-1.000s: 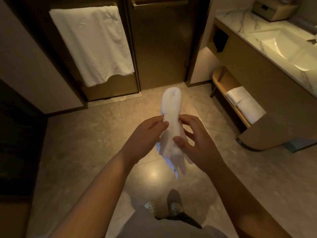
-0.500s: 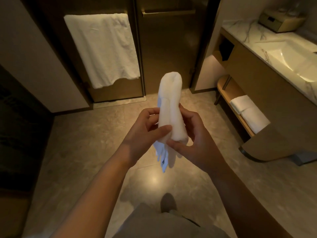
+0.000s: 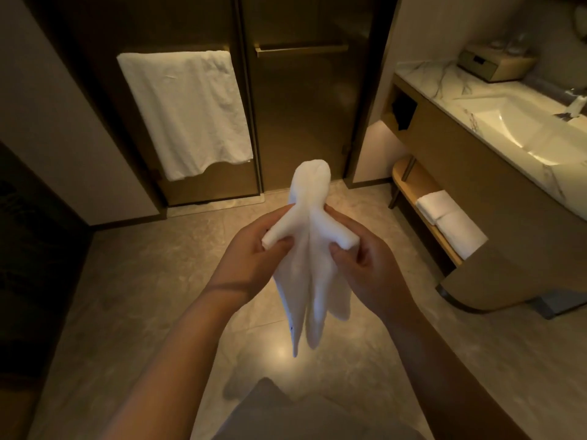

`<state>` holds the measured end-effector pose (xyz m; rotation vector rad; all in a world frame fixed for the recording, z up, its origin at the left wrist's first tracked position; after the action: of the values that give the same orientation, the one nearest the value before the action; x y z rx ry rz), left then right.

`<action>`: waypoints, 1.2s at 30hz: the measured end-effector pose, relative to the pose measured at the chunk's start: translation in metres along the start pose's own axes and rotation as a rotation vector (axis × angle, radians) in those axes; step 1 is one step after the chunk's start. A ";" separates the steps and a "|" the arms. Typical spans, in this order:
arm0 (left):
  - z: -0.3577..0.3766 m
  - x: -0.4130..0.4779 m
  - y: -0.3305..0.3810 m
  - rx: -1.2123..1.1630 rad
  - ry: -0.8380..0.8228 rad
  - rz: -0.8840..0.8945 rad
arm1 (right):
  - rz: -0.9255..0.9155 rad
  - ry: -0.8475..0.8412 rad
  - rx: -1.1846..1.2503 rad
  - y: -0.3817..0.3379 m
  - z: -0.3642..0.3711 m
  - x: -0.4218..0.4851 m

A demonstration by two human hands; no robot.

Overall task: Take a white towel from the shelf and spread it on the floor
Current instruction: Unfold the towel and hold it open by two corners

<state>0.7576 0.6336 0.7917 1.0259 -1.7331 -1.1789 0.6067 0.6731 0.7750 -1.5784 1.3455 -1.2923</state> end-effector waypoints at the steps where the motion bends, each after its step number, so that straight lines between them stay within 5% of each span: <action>1: -0.002 0.000 0.001 0.010 0.031 0.008 | -0.001 0.004 -0.020 -0.001 -0.003 0.000; 25: -0.077 -0.012 -0.036 0.199 0.476 -0.183 | 0.097 0.444 -0.202 0.044 -0.132 -0.007; 36: -0.050 0.010 -0.049 0.355 0.336 -0.201 | 0.008 0.309 -0.278 0.017 -0.103 0.003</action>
<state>0.8086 0.5970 0.7598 1.5456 -1.6246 -0.7690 0.5032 0.6767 0.7883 -1.5966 1.7859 -1.4366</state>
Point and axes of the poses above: each hand's wrist, its own x-axis towards the middle knuckle, its own z-axis out of the palm, y = z × x, the point moved 9 cm from there along x, towards the middle knuckle
